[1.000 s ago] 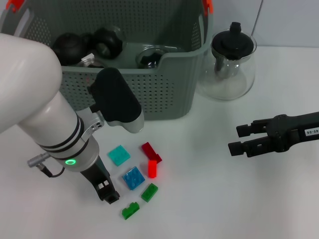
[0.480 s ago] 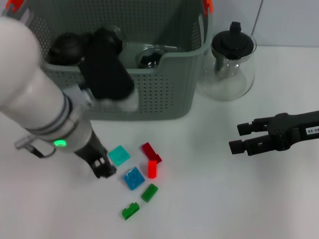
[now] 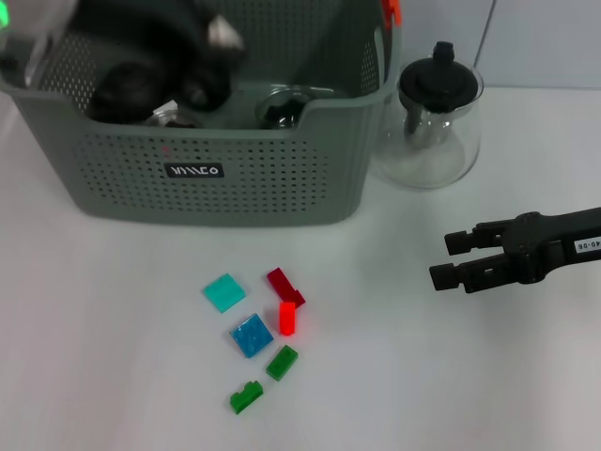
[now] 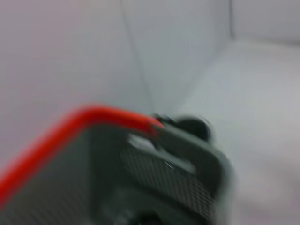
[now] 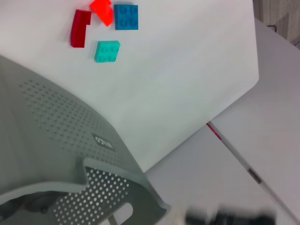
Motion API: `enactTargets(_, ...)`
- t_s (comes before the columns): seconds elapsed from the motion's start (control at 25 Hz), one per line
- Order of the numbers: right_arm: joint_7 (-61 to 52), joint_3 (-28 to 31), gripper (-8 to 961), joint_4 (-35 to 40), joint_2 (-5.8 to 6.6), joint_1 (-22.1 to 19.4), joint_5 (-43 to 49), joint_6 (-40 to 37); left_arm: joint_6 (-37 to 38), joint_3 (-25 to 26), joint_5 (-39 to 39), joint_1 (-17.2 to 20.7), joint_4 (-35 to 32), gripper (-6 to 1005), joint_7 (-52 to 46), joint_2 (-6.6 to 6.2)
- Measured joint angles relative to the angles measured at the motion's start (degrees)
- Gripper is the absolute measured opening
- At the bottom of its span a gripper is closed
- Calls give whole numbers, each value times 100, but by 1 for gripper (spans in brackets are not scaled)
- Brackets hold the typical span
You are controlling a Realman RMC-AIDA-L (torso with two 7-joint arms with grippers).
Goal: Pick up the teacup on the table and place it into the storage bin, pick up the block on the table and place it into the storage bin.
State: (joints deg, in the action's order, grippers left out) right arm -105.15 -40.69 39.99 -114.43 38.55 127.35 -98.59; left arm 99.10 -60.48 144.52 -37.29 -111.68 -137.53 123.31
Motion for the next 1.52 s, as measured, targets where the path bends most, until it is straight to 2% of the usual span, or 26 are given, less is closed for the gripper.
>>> enactTargets(0.16,7,0,946,-1,0,-8,-1,-2,-697,194,679,-616,1050,427,-78,-249)
enactTargets(0.24,10,0,946,6,0,-19,0,-7,-1072,265,1008,-944,1854,429,-116,-399)
enactTargets(0.44,12,-27,946,1,0,-18,2,-10,-1665,441,1253,-1612,3779,434,-157,-782)
enactTargets(0.52,12,-35,946,-5,0,-21,3,-11,-1877,450,1371,-1784,4341,436,-172,-875)
enactTargets(0.64,12,-33,946,-13,5,-22,4,-11,-2079,429,1587,-1935,4877,439,-176,-909)
enactTargets(0.84,13,-38,946,-15,9,-21,5,-11,-2273,366,1914,-2003,5167,445,-187,-835)
enactTargets(0.96,24,-45,946,-11,8,-7,5,-11,-2357,328,1921,-2038,5411,448,-204,-863)
enactTargets(1.52,48,-53,945,-40,0,40,18,-11,-2527,233,1930,-2007,5631,462,-200,-905)
